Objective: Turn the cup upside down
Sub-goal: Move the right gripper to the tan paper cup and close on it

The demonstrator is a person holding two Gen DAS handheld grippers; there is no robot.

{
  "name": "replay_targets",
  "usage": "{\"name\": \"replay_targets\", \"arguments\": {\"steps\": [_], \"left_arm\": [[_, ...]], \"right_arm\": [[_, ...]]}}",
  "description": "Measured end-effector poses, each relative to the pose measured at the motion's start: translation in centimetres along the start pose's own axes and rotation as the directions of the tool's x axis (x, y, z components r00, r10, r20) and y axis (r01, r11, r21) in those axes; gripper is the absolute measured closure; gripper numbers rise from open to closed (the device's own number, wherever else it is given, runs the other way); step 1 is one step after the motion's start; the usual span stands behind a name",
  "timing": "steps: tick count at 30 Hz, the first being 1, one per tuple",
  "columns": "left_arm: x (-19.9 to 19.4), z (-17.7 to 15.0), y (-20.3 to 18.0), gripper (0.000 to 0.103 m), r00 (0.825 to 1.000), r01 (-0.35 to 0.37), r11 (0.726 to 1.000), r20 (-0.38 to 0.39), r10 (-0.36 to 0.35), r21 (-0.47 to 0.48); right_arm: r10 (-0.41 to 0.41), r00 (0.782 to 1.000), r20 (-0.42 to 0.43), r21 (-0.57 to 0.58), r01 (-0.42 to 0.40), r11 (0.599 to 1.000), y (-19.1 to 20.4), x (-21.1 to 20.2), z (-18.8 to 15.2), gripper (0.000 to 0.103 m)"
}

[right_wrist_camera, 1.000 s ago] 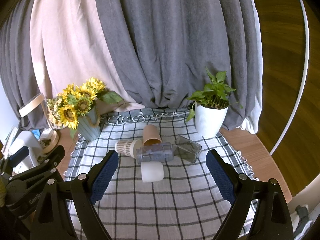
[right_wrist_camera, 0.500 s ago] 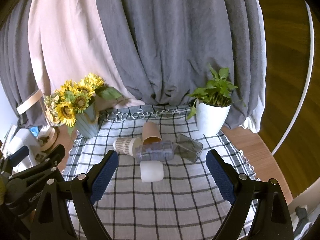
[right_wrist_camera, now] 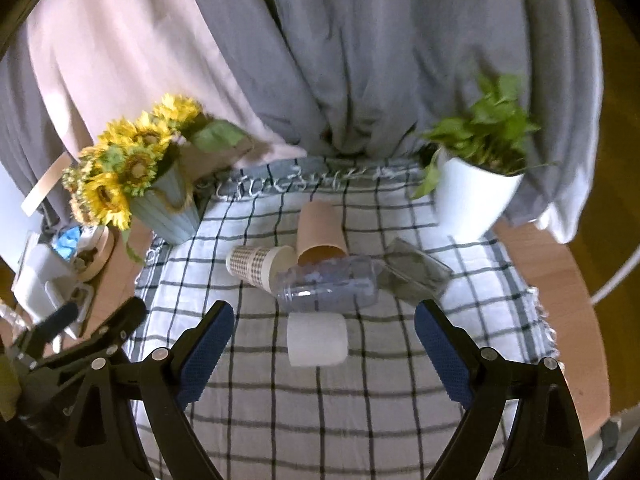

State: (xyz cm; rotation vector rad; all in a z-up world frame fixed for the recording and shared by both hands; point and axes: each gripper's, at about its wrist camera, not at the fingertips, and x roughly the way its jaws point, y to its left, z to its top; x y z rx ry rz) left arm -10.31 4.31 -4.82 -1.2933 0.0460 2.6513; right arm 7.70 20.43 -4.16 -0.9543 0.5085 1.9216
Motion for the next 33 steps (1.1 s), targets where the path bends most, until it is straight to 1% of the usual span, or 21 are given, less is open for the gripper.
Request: {"name": "replay_targets", "arguments": {"steps": [4,7,11,13,16,17,19,21,23,26,30,33], "left_arm": [[3.5,1.6,-0.6,0.0,0.999,-0.018,1.0,-0.047,0.017,-0.012],[6.2,2.8,-1.2,0.0,0.996,-0.02,1.0,-0.09,0.019,-0.011],[8.8,4.5,-1.9,0.0,0.993,-0.047,0.999,-0.112,0.046,-0.003],[9.7,5.0,-2.0,0.0,0.99,-0.05,0.999,-0.132,0.049,-0.002],[11.3,5.7,-2.2,0.0,0.983,-0.05,0.999,-0.176,0.05,0.004],[11.8,5.8,-2.3,0.0,0.981,-0.054,0.999,-0.184,0.054,0.007],[12.5,5.9,-2.4,0.0,0.979,-0.067,0.998,-0.191,0.069,0.017],[13.3,5.9,-2.5,0.0,0.975,-0.08,0.997,-0.208,0.082,0.018],[14.0,5.7,-2.5,0.0,0.971,-0.08,0.997,-0.224,0.081,0.014],[15.2,5.6,-2.5,0.0,0.965,-0.089,0.996,-0.247,0.089,0.01],[16.6,5.4,-2.3,0.0,0.956,-0.109,0.994,-0.277,0.102,-0.008],[17.5,5.4,-2.3,0.0,0.949,-0.126,0.992,-0.291,0.119,-0.005]], "right_arm": [[0.018,0.999,-0.051,-0.032,-0.019,0.999,-0.1,3.6,2.7,0.011],[0.021,0.994,-0.11,-0.046,-0.026,0.999,-0.1,6.7,4.9,0.011],[0.05,0.979,-0.196,-0.068,-0.065,0.996,0.0,11.0,7.3,0.012],[0.062,0.967,-0.245,-0.072,-0.082,0.994,0.3,13.2,8.2,0.012],[0.085,0.936,-0.341,-0.044,-0.107,0.993,0.4,17.0,8.9,0.012],[0.085,0.922,-0.379,-0.033,-0.105,0.994,0.4,18.4,9.1,0.013],[0.078,0.901,-0.427,-0.017,-0.094,0.995,0.5,20.3,9.1,0.015],[0.073,0.885,-0.459,-0.021,-0.093,0.995,0.6,21.9,9.1,0.015],[0.048,0.872,-0.488,-0.011,-0.062,0.998,0.4,23.6,8.9,0.015],[0.056,0.85,-0.524,0.0,-0.067,0.998,0.4,25.4,8.7,0.015],[0.025,0.835,-0.55,-0.004,-0.032,0.999,0.5,27.2,8.2,0.017],[0.019,0.824,-0.567,0.0,-0.024,1.0,0.5,28.2,7.8,0.019]]}}
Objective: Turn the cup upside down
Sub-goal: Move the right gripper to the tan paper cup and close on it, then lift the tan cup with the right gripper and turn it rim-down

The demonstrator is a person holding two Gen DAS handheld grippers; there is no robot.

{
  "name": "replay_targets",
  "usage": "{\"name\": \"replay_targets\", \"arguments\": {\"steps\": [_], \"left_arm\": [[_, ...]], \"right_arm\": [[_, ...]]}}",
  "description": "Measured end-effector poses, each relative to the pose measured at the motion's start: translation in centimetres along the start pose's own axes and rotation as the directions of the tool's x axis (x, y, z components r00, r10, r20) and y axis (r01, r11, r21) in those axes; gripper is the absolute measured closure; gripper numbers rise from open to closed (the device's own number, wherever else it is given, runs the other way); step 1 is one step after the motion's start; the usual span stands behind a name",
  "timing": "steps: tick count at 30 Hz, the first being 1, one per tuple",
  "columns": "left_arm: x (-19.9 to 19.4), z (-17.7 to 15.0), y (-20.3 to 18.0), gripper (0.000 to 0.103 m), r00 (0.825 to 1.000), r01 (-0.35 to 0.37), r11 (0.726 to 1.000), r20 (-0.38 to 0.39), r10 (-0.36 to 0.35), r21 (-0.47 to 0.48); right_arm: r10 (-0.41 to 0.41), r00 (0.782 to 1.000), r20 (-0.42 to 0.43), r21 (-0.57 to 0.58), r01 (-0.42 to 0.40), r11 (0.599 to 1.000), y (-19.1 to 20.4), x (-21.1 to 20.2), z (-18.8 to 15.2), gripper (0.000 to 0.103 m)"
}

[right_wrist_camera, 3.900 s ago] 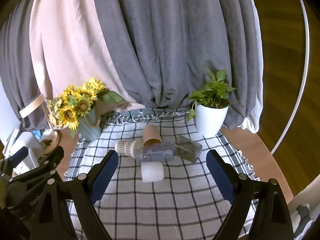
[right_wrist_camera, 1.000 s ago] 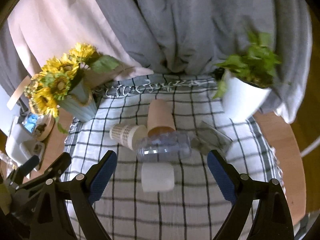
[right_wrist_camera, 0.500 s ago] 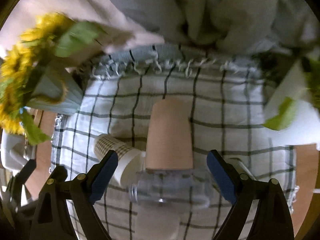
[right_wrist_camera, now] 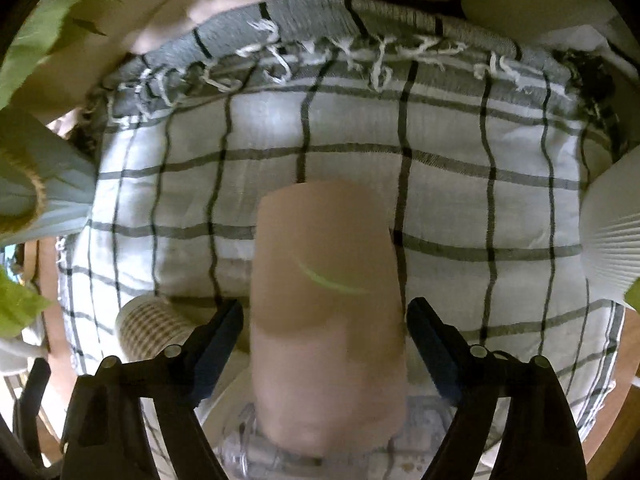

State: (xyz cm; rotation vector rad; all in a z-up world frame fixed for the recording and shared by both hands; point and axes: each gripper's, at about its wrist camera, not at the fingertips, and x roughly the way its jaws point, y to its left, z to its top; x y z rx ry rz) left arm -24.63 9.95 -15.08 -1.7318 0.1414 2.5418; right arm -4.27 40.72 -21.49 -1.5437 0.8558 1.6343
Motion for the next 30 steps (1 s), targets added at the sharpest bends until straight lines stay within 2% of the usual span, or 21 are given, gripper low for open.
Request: {"name": "replay_targets", "arguments": {"steps": [5,7,13,19,22,24,25,30], "left_arm": [[1.0,0.4,-0.2,0.0,1.0,-0.016,1.0,-0.022,0.016,0.005],[1.1,0.5,-0.3,0.0,1.0,-0.011,0.999,-0.021,0.011,0.043],[0.2,0.7,-0.5,0.0,1.0,-0.002,0.998,-0.01,0.003,0.056],[-2.7,0.0,-0.5,0.0,0.999,0.041,0.996,0.03,-0.043,0.08],[-4.7,-0.8,-0.3,0.0,0.996,0.058,0.993,0.06,-0.065,0.106],[-6.0,-1.5,0.1,0.0,0.993,0.079,0.99,0.076,-0.088,0.113],[-6.5,-1.9,0.2,0.0,0.992,0.087,0.989,0.082,-0.097,0.119],[-8.5,-4.3,1.0,0.0,0.987,0.117,0.983,0.095,-0.131,0.145]], "right_arm": [[-0.001,1.0,-0.021,0.008,0.001,1.0,-0.1,0.8,0.1,0.032],[-0.01,1.0,-0.011,0.003,0.01,1.0,0.0,0.6,0.0,0.032],[-0.021,0.998,0.061,-0.037,0.024,0.999,1.0,-2.1,-0.4,0.032],[-0.019,0.984,0.177,-0.046,0.027,0.999,1.0,-7.5,-1.8,0.032],[-0.009,0.967,0.256,-0.051,0.023,0.998,0.2,-11.0,-3.1,0.032],[0.006,0.946,0.324,-0.047,0.01,0.999,0.1,-13.5,-5.4,0.032],[0.01,0.939,0.345,-0.045,0.006,0.999,0.4,-13.5,-5.8,0.032],[0.027,0.889,0.457,-0.005,-0.028,1.0,-0.3,-17.0,-12.3,0.032]]}}
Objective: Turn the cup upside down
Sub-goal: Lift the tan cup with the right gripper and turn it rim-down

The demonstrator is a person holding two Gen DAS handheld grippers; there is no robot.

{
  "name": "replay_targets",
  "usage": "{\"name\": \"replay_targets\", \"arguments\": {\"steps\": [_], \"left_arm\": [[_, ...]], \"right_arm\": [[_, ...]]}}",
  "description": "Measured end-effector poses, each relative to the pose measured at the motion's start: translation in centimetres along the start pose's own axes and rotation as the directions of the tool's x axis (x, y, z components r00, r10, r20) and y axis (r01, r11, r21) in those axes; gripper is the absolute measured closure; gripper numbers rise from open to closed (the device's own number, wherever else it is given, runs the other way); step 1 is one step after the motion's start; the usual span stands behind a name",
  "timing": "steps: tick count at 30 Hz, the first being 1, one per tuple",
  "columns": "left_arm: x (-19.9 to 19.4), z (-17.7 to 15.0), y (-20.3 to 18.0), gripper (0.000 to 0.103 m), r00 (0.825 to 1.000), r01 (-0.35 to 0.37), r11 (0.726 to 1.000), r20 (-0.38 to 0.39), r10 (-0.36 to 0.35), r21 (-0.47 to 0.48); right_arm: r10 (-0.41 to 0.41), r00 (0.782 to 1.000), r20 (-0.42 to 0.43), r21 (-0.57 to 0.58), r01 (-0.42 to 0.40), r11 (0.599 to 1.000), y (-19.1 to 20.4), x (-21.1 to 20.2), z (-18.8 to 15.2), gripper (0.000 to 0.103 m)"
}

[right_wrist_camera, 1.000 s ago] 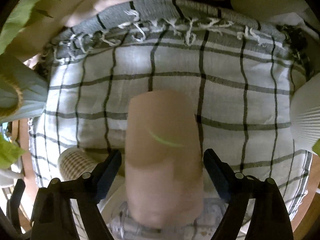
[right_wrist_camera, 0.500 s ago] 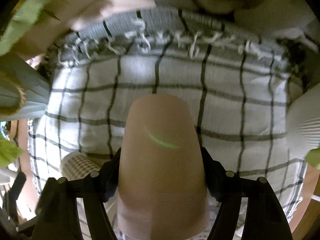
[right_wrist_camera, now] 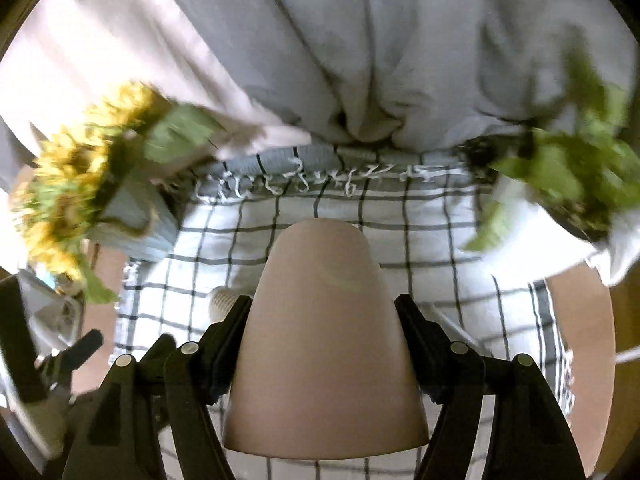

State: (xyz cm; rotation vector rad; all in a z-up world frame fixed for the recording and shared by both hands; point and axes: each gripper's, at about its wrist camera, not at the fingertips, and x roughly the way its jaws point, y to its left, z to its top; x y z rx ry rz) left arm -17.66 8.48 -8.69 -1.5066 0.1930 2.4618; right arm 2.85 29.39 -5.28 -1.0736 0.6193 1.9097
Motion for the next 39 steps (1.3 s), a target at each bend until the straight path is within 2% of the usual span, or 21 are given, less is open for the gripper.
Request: {"name": "replay_targets", "arguments": {"steps": [5,9,11,19,23,28,39], "left_arm": [[-1.3,-3.2,0.1,0.0,1.0,0.026,0.999,0.001,-0.026,0.043],[-1.8,-6.2,0.6,0.0,1.0,0.018,0.997,-0.007,-0.017,0.08],[-1.5,-7.5,1.3,0.0,0.999,0.031,0.996,-0.028,-0.028,0.089],[1.5,-11.7,5.4,0.0,0.99,-0.039,0.997,-0.136,0.047,0.066],[2.9,-13.5,7.1,0.0,0.98,-0.068,0.996,-0.186,0.076,0.051],[4.3,-14.0,8.0,0.0,0.971,-0.108,0.993,-0.207,0.116,0.048],[5.6,-14.2,7.8,0.0,0.965,-0.116,0.991,-0.227,0.129,0.07]], "right_arm": [[-0.007,0.999,0.054,0.049,0.005,0.999,-0.4,-3.7,-4.6,0.032],[-0.011,0.999,0.043,0.064,0.008,0.998,-0.1,-4.5,-8.4,0.032],[-0.023,0.999,0.022,0.072,0.022,0.997,0.3,-4.1,-10.5,0.032],[0.004,0.995,-0.104,0.089,0.005,0.996,2.2,0.0,-16.3,0.032],[0.004,0.99,-0.138,0.073,0.006,0.997,3.5,2.3,-17.8,0.032],[0.001,0.988,-0.156,0.059,0.008,0.998,4.2,4.3,-18.5,0.032],[-0.026,0.983,-0.183,0.035,0.033,0.999,4.9,6.3,-19.5,0.032]]}}
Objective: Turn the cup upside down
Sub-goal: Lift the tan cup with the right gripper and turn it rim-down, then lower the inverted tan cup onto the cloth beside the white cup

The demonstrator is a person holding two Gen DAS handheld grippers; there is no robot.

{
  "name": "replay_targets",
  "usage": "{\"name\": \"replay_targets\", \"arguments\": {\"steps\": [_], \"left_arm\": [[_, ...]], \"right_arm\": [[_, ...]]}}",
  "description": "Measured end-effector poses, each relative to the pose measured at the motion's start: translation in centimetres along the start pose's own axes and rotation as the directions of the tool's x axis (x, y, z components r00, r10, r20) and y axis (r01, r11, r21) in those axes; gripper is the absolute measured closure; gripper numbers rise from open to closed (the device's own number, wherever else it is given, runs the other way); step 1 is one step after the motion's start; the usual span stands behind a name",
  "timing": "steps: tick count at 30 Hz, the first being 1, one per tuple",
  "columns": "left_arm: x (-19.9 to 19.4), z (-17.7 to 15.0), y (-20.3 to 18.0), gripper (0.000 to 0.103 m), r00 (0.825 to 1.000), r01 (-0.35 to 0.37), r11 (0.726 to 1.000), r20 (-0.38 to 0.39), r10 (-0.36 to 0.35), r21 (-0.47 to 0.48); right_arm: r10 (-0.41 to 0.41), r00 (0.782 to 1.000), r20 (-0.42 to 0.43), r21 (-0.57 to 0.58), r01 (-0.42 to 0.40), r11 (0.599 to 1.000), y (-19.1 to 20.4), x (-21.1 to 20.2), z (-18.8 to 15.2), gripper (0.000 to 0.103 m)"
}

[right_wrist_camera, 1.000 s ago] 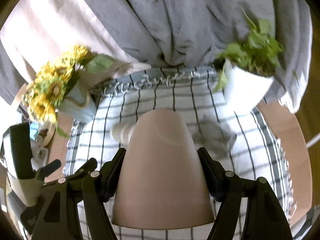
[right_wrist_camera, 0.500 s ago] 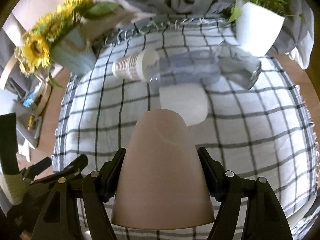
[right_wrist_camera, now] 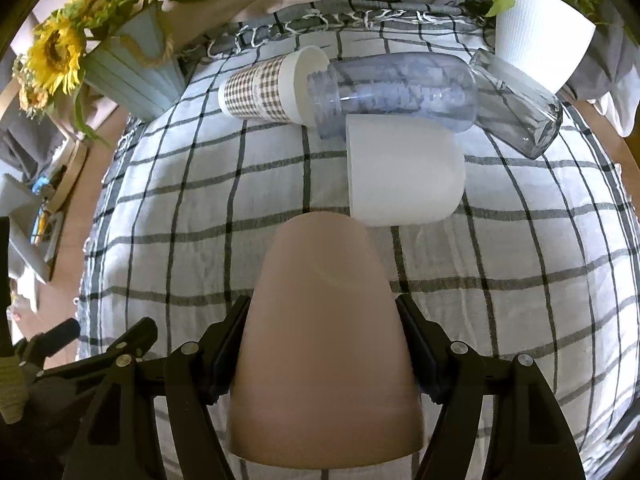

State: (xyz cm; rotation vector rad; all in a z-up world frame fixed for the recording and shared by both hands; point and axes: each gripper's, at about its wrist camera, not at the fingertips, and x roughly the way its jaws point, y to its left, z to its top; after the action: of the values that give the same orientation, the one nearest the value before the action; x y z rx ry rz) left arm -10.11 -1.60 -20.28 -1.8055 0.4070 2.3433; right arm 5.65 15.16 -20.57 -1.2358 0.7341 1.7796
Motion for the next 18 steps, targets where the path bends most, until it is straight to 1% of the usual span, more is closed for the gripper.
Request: {"name": "replay_targets", "arguments": {"steps": [2,4,9,14,16,18], "left_arm": [[0.1,-0.1,0.0,0.0,1.0,-0.002,1.0,-0.001,0.002,0.001],[0.1,-0.2,-0.1,0.0,1.0,-0.004,1.0,-0.003,0.004,0.0],[0.1,-0.4,-0.2,0.0,1.0,0.0,1.0,-0.008,-0.001,-0.004],[-0.7,-0.4,-0.2,0.0,1.0,0.004,1.0,0.001,-0.004,-0.006],[-1.3,-0.3,-0.2,0.0,1.0,0.009,1.0,0.012,-0.009,-0.004],[-2.2,-0.2,-0.4,0.0,0.999,0.021,1.0,0.027,-0.022,0.011]], "right_arm": [[0.006,1.0,-0.028,0.002,-0.006,1.0,0.0,0.3,-0.2,0.032],[0.016,0.999,-0.039,0.006,-0.016,1.0,-0.1,0.5,-0.4,0.032],[0.017,1.0,-0.022,-0.009,-0.017,1.0,0.1,-0.1,-0.4,0.029],[0.042,0.999,-0.034,-0.015,-0.042,0.999,0.2,-0.5,-0.5,0.027],[0.051,0.998,-0.03,-0.009,-0.052,0.999,0.1,-1.2,-0.6,0.027],[0.064,0.998,-0.001,-0.009,-0.064,0.998,0.1,-2.7,-0.6,0.027]]}}
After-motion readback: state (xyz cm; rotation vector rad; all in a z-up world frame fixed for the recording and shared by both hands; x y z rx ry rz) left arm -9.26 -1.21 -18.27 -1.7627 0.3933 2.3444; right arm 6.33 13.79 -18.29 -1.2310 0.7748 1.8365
